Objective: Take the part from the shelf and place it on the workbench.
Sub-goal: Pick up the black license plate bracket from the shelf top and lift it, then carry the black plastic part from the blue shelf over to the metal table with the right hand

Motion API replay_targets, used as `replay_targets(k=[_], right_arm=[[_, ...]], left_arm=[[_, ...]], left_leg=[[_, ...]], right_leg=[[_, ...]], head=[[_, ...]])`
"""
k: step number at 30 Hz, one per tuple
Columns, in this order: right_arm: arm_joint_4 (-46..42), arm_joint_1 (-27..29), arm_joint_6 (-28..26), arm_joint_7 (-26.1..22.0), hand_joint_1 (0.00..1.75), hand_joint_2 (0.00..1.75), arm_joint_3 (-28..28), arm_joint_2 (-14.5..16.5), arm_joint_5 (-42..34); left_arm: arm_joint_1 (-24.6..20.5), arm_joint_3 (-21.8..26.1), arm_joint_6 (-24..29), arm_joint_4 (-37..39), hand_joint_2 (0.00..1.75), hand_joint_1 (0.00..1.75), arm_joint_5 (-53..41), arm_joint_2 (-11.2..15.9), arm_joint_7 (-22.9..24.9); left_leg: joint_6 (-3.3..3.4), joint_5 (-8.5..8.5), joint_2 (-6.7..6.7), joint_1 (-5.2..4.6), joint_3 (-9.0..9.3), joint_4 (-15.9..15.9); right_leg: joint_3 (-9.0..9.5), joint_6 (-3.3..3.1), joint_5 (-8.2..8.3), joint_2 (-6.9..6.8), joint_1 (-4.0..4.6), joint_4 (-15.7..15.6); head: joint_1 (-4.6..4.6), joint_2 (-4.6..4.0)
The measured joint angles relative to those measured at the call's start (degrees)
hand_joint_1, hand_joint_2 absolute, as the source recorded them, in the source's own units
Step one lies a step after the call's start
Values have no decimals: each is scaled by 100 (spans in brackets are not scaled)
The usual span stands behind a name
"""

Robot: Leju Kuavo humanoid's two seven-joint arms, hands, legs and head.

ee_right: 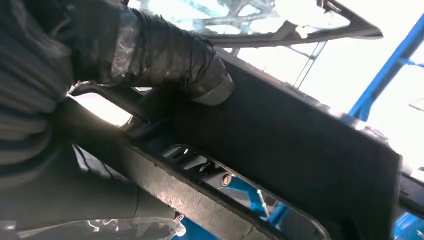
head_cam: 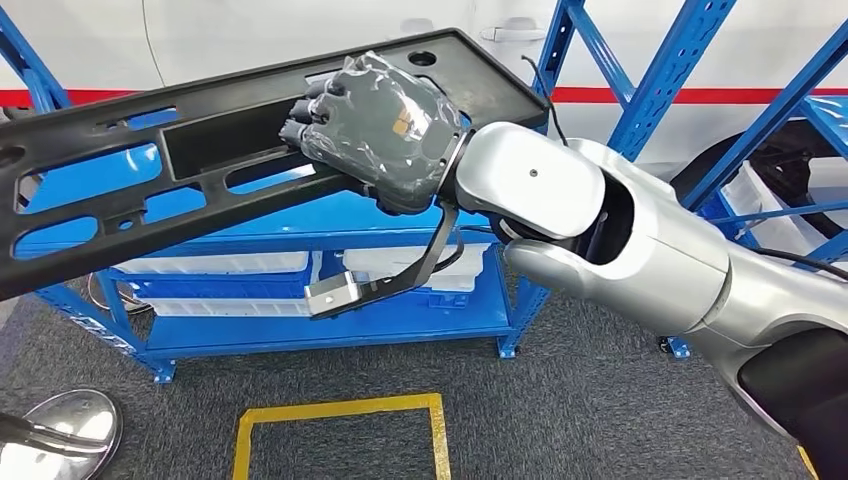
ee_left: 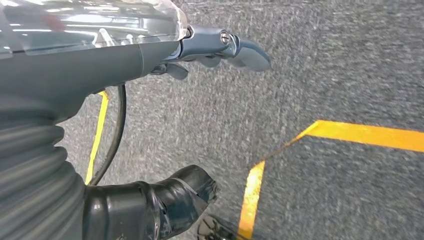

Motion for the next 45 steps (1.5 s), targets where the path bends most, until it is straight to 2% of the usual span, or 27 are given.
replay_targets(k=[2,3,4,6,8,9,11,13,16,17,18,19,21,22,24,26,28,29,31,32,33,35,38,39,41,43,45], right_arm=[[4,11,1,0,175,175,15,-3,0],[8,17,1,0,175,175,26,-4,0],[11,20,1,0,175,175,33,-5,0],[14,6,0,0,175,175,39,-5,0],[16,-17,-2,1,175,175,39,-5,-1],[17,-32,-2,2,175,175,39,-5,-1],[20,-53,-3,1,175,175,39,-5,-4],[22,-68,-3,1,175,175,39,0,-8],[36,-57,-8,4,175,175,45,22,-16],[46,-35,-10,4,175,175,49,25,-20],[59,-10,-10,4,175,175,54,25,-24],[72,13,-11,4,175,175,58,25,-28],[98,37,-14,5,175,175,60,25,-34],[109,40,-16,7,175,175,61,25,-37],[132,49,-22,10,175,175,61,26,-40],[156,61,-25,10,175,175,61,23,-43],[183,64,-27,8,175,175,61,12,-48],[195,66,-27,8,175,175,61,4,-51],[212,70,-26,7,175,175,61,-11,-63],[223,80,-26,7,175,175,61,-19,-69],[235,94,-25,6,175,175,61,-23,-74],[256,120,-25,5,175,175,62,-29,-78],[262,128,-25,4,175,175,63,-29,-79],[264,129,-25,4,175,175,63,-30,-81],[275,131,-28,2,175,175,63,-34,-88],[287,128,-32,-1,175,175,63,-43,-93],[299,128,-34,-7,175,175,65,-45,-95]], left_arm=[[1,0,0,0,175,0,4,5,-1],[2,0,0,0,175,0,5,7,-1],[1,0,0,0,175,0,5,8,-1],[-5,0,-1,1,175,0,5,-9,-1],[-5,2,-2,2,175,0,5,-57,-2],[-1,3,-3,2,175,0,5,-76,-2],[12,4,-1,2,175,0,5,-81,-1],[9,4,3,2,175,0,-2,-74,8],[8,4,6,1,175,0,-16,-52,25],[10,4,7,1,175,0,-18,-34,25],[11,4,7,0,175,0,-20,-16,25],[11,4,7,-1,175,0,-23,-5,25],[5,4,5,-1,175,0,-32,1,24],[-3,4,1,-2,175,0,-39,-7,17],[-3,5,-21,-3,175,0,-64,-20,-9],[12,5,-45,-4,175,0,-81,-25,-32],[6,5,-60,-4,175,0,-83,-32,-39],[1,5,-62,-4,175,0,-83,-35,-41],[-10,4,-57,-4,175,0,-85,-36,-48],[-9,4,-50,-5,175,0,-86,-35,-51],[-7,4,-42,-9,175,0,-88,-33,-52],[-5,4,-27,-18,175,0,-91,-29,-52],[-5,4,-19,-25,175,0,-92,-26,-51],[-5,4,-15,-30,175,0,-95,-25,-49],[1,4,-8,-40,175,0,-111,-29,-48],[10,4,-5,-44,175,0,-133,-42,-47],[13,4,-8,-45,175,0,-140,-44,-28]], left_leg=[[46,98,5,-54,-126,4],[60,149,2,-86,-193,6],[72,199,-3,-118,-260,6],[92,305,-17,-158,-384,4],[76,411,-22,-153,-448,-26],[53,464,-20,-132,-454,-55],[2,575,-29,-113,-452,-144],[-24,460,-46,-139,-514,-98],[-93,-280,-52,-135,-744,716],[-130,-433,-50,-119,-795,1053],[-171,-452,-48,-101,-796,1284],[-216,-346,-46,-82,-728,1365],[-333,-94,-48,-30,-349,1004],[-374,-125,-57,-21,-97,658],[-314,-332,-82,-22,187,220],[-139,-351,-80,-33,166,206],[-5,-250,-32,-36,81,204],[52,-172,-7,-35,9,198],[108,-7,22,-46,-174,201],[111,77,32,-52,-281,203],[107,159,39,-58,-390,205],[95,275,48,-65,-544,204],[88,323,50,-68,-604,201],[84,357,50,-69,-644,198],[36,517,48,-49,-745,142],[-76,735,52,15,-779,-5],[-157,775,45,53,-779,-89]], right_leg=[[-164,-5,-369,2,-11,716],[-134,-48,-384,7,0,855],[2,-120,-299,16,31,773],[568,-355,-76,49,177,28],[1082,-534,-33,37,324,-755],[1197,-573,-30,25,368,-955],[1218,-586,131,-6,374,-1118],[1212,-593,352,-43,334,-1325],[1045,-531,595,-70,261,-1432],[941,-489,645,-69,242,-1396],[824,-448,692,-68,219,-1340],[696,-407,734,-68,189,-1268],[414,-313,806,-65,126,-1071],[276,-271,832,-55,111,-951],[110,-218,876,-36,128,-764],[67,-191,943,-23,143,-704],[-3,-134,792,7,105,-595],[-64,-92,558,19,76,-424],[-211,-6,-79,30,16,224],[-264,21,-295,30,-12,600],[-268,35,-382,31,-33,890],[-184,37,-318,32,-54,1114],[-86,28,-220,33,-56,1066],[35,11,-154,34,-54,939],[651,-85,-113,28,0,166],[1220,-209,-167,9,110,-710],[1325,-276,-51,-20,137,-1078]], head=[[-1,0],[-1,0],[-1,0],[-3,0],[-5,0],[-4,1],[3,1],[3,0],[2,0],[1,0],[1,0],[1,0],[-3,0],[-6,0],[-2,0],[15,0],[20,0],[21,0],[21,0],[21,0],[20,0],[21,0],[21,0],[21,0],[21,0],[27,1],[34,1]])
